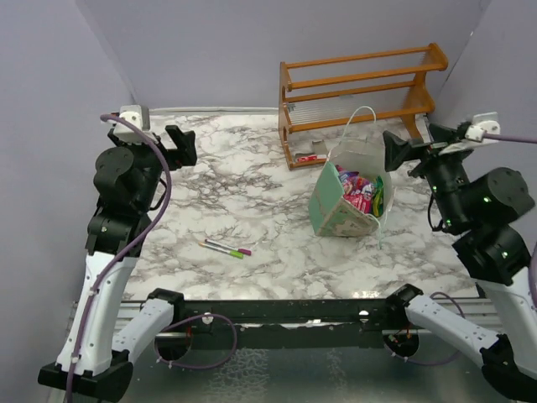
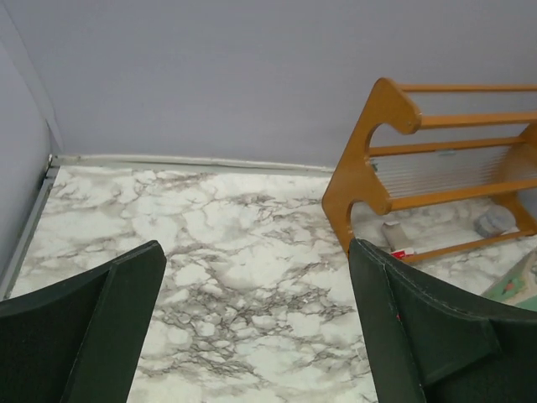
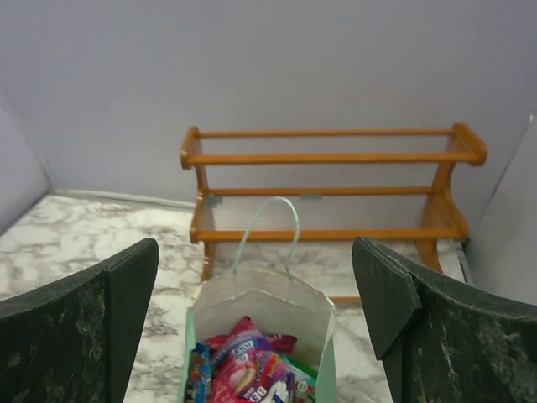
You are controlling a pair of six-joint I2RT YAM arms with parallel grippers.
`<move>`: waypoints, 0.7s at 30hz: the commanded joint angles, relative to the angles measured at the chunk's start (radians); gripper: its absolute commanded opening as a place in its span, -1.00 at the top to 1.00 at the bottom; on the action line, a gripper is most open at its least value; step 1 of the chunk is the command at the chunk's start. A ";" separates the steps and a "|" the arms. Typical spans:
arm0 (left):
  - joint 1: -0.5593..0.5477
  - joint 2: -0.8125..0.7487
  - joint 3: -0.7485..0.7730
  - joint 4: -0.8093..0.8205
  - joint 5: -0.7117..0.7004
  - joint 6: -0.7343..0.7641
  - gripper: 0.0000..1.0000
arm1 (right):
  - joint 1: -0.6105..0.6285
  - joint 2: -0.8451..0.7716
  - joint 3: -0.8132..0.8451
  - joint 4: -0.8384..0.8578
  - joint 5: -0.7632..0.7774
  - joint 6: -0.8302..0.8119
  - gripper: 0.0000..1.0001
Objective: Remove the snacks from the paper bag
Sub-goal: Adjust the paper bag at the center of the board.
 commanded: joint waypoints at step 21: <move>0.129 0.128 -0.365 0.461 -0.061 -0.081 -0.96 | -0.445 0.253 -0.232 0.172 -0.730 0.035 -0.99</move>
